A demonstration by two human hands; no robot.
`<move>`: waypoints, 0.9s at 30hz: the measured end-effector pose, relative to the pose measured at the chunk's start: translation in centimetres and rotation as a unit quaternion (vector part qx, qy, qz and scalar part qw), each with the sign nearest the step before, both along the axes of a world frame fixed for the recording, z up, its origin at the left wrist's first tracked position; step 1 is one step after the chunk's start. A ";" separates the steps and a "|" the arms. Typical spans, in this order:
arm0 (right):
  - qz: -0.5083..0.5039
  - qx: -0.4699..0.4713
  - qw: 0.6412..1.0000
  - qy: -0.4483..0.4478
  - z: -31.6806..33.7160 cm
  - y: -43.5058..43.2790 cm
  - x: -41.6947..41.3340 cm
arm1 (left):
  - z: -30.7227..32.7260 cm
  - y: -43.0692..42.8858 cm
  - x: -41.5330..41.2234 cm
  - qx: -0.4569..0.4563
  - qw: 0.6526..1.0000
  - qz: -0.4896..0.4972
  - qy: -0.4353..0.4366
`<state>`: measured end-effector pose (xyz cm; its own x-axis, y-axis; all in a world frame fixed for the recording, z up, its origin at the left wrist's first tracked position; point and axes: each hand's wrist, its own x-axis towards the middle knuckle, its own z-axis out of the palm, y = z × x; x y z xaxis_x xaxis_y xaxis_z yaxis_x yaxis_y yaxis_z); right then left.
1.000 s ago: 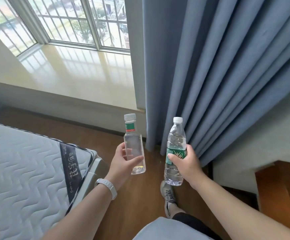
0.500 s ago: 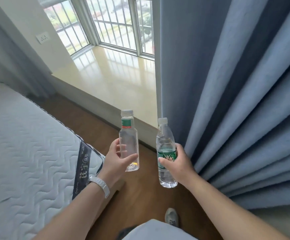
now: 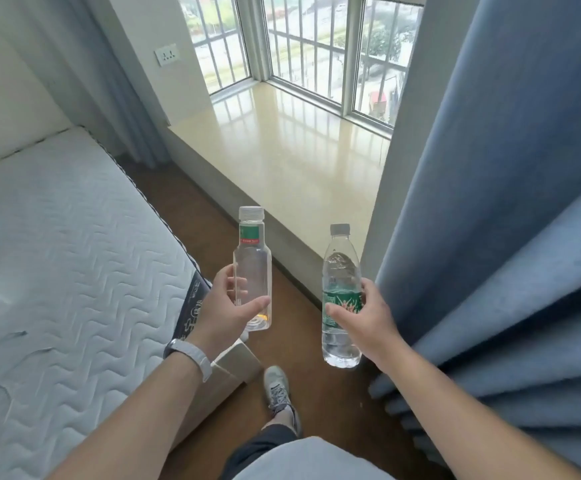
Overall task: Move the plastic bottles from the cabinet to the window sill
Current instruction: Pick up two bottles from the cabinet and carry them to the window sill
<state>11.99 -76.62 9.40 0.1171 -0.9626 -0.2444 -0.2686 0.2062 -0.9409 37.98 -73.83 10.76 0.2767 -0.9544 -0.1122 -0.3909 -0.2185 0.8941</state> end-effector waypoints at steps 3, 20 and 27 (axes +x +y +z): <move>-0.006 -0.002 1.000 0.021 -0.2 -2.9 1.2 | -1.1 -2.8 1.4 0.005 1.000 0.004 0.017; 0.005 -0.047 0.989 0.140 3.1 -21.8 12.7 | -1.3 -21.8 16.8 0.001 0.998 -0.014 0.065; 0.026 -0.060 0.985 0.159 3.5 -26.1 17.3 | -1.3 -24.0 21.5 -0.005 0.996 0.019 0.082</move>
<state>29.27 -102.68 12.90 0.1026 -0.9816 -0.1609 -0.5603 0.0766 -0.8248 59.47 -97.83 9.50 0.2911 -0.9449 -0.1497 -0.2305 -0.2212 0.9476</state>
